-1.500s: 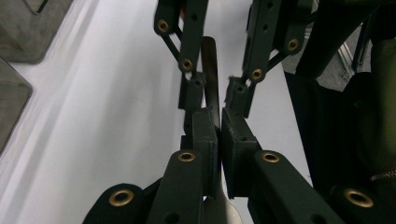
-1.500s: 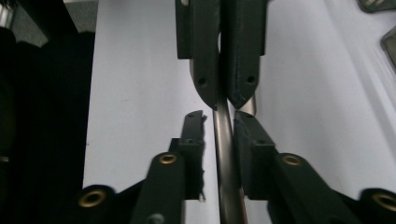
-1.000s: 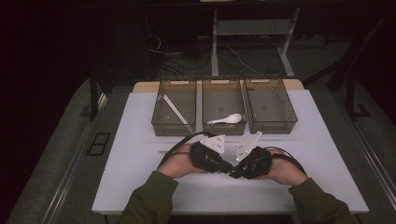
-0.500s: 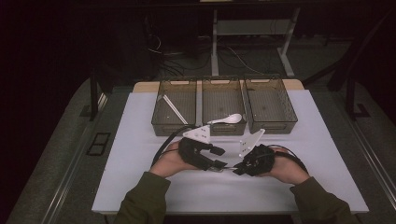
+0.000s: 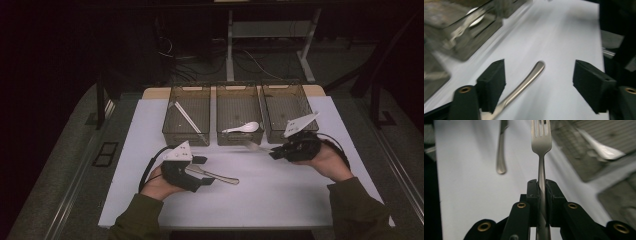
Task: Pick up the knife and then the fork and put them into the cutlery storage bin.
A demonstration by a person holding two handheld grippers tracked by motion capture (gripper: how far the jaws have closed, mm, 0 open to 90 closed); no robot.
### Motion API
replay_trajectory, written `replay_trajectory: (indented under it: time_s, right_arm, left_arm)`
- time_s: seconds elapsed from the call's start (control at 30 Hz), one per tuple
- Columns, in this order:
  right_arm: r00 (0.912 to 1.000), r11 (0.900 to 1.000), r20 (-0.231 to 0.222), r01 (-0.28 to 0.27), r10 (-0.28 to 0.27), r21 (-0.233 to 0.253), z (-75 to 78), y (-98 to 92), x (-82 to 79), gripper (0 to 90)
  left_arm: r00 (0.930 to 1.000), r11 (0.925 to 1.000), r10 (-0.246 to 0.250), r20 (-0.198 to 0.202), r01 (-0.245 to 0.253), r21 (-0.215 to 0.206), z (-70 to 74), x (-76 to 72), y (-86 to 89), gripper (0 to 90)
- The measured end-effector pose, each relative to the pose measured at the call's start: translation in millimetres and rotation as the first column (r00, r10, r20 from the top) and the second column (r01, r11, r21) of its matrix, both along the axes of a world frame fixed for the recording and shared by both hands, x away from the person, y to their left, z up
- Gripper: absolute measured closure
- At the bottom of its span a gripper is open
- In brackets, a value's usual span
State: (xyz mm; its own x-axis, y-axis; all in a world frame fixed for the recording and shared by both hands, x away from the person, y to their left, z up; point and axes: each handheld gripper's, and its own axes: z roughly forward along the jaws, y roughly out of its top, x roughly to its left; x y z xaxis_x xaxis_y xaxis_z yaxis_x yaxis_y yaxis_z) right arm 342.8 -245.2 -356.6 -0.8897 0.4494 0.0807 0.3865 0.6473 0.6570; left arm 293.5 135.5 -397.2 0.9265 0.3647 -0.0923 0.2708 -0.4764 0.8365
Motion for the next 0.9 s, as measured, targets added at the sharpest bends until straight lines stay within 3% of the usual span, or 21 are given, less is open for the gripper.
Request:
replay_trajectory:
  time_s: [0.17, 0.3, 0.6, 0.73, 0.9]
  right_arm:
    - [0.9923, 0.992, 0.009, 0.123, -0.123, 0.008, 12.7, -21.0, 25.7, 82.3]
    - [0.976, 0.976, 0.01, 0.218, -0.218, 0.011, 20.2, -37.0, 48.5, 82.2]
    - [0.9161, 0.916, 0.002, 0.401, -0.401, -0.023, 21.9, -59.6, 94.8, 82.2]
    - [0.8896, 0.89, -0.03, 0.455, -0.456, -0.025, 10.8, -65.8, 110.1, 82.2]
    - [0.8618, 0.864, -0.066, 0.499, -0.503, -0.072, -6.2, -66.5, 125.2, 82.1]
  left_arm:
    - [0.9962, 0.9963, 0.086, 0.014, -0.086, -0.005, -11.8, -10.1, 13.4, 15.2]
    - [0.9932, 0.9934, 0.115, 0.021, -0.115, 0.002, -17.4, -15.5, 21.3, 11.6]
    - [0.989, 0.989, 0.148, 0.007, -0.148, -0.002, -24.0, -14.6, 26.7, 1.3]
    - [0.9877, 0.9877, 0.156, 0.002, -0.156, -0.004, -24.9, -14.4, 25.6, 0.0]
    - [0.9883, 0.9883, 0.153, 0.001, -0.153, 0.002, -24.3, -14.3, 24.8, 0.0]
